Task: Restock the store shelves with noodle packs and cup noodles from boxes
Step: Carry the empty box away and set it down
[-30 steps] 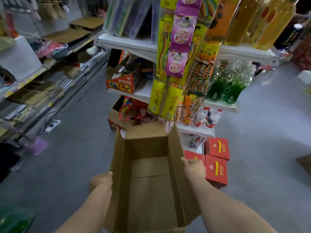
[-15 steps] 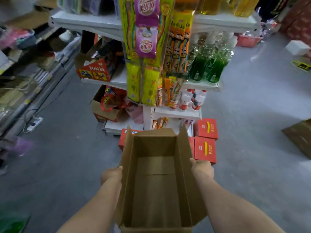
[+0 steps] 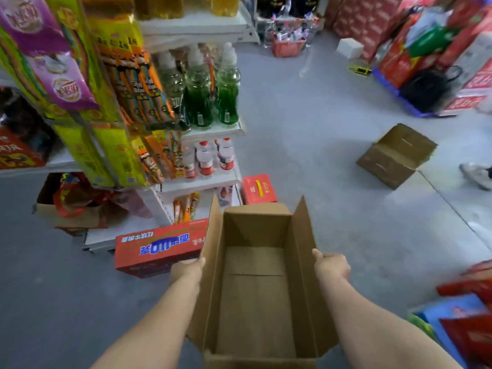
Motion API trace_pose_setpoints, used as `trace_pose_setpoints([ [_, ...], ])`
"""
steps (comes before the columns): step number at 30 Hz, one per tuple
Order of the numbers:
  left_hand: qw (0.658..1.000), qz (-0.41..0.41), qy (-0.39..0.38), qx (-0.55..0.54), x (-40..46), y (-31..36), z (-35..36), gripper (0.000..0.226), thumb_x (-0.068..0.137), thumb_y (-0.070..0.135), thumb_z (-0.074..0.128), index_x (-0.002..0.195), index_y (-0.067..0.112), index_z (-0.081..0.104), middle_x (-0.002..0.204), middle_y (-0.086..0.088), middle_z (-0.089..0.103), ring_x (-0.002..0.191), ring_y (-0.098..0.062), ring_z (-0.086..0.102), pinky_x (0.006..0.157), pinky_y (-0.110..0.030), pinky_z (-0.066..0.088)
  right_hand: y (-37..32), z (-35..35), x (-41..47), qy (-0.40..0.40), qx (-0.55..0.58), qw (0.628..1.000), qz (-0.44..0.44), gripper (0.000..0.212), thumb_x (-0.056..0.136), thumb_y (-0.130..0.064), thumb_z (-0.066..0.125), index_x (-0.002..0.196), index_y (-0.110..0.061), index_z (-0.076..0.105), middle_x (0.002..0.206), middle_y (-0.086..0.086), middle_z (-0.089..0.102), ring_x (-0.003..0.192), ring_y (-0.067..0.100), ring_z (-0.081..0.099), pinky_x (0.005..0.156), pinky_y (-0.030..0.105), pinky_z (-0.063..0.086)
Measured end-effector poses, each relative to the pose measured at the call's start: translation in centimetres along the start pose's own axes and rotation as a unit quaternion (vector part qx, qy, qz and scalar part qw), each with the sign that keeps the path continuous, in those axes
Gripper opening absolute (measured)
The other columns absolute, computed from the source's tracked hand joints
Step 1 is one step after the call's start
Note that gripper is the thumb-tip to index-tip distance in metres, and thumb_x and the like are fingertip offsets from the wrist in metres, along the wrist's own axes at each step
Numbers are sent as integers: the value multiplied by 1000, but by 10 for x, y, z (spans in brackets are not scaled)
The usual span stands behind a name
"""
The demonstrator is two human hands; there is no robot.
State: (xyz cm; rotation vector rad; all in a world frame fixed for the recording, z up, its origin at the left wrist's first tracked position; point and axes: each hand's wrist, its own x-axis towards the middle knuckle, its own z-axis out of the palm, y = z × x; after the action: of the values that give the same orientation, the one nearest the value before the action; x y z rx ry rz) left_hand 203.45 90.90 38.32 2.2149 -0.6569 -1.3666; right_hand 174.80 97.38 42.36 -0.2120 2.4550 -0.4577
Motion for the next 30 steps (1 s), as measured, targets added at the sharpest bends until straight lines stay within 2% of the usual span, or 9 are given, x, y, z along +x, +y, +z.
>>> trace_pose_setpoints([
  [3,1000,18,-19,-6,-23,19,47,29,86,18,79,108,0,75,100,-17,72,82,-26,59,79,-33,48,12,-37,24,30,53,997,36,36,97,-40,66,115,-9,75,118,23,68,112,39,63,86,36,48],
  [5,999,29,-24,8,-36,33,69,31,86,24,79,107,1,75,86,-12,68,75,-26,59,80,-37,53,18,-58,35,45,71,995,45,37,97,-40,65,114,-9,75,117,23,69,110,39,64,87,37,49],
  [8,996,73,-44,8,-59,55,107,19,90,26,75,101,11,74,83,-7,62,63,-19,53,75,-35,46,29,-97,55,79,118,989,50,36,97,-41,64,111,-11,76,116,22,69,108,41,64,90,38,49],
  [12,985,144,-69,58,-83,91,151,32,90,30,73,108,3,75,107,-19,71,92,-33,64,87,-39,52,39,-140,77,124,196,971,56,37,95,-43,66,105,-10,78,99,17,71,94,40,66,89,43,56],
  [14,983,158,-75,64,-101,114,171,33,93,29,70,114,3,74,115,-21,69,98,-34,63,84,-35,49,42,-158,85,144,231,961,57,36,96,-43,65,103,-10,77,93,12,68,84,34,63,86,41,56],
  [19,976,185,-99,52,-116,162,228,55,77,48,72,116,9,71,124,-13,67,103,-32,64,87,-36,53,40,-199,111,168,289,941,55,33,99,-37,62,103,-8,77,87,11,63,78,28,52,75,27,39],
  [23,970,205,-120,53,-141,205,262,19,93,30,68,105,14,67,118,-11,63,109,-31,59,99,-38,49,25,-228,141,192,306,931,60,34,99,-37,63,85,-8,74,70,5,59,63,24,53,63,27,36],
  [26,966,215,-137,52,-143,235,304,35,93,29,69,118,5,71,125,-13,67,116,-35,61,99,-39,51,11,-252,174,213,310,924,67,40,97,-37,64,67,-10,66,62,4,56,67,30,57,64,28,38],
  [30,956,238,-153,77,-146,283,372,37,93,31,68,115,1,72,125,-17,67,115,-35,63,91,-36,51,-18,-284,230,233,304,921,71,40,97,-33,62,68,-6,68,63,6,56,60,26,51,66,29,40],
])
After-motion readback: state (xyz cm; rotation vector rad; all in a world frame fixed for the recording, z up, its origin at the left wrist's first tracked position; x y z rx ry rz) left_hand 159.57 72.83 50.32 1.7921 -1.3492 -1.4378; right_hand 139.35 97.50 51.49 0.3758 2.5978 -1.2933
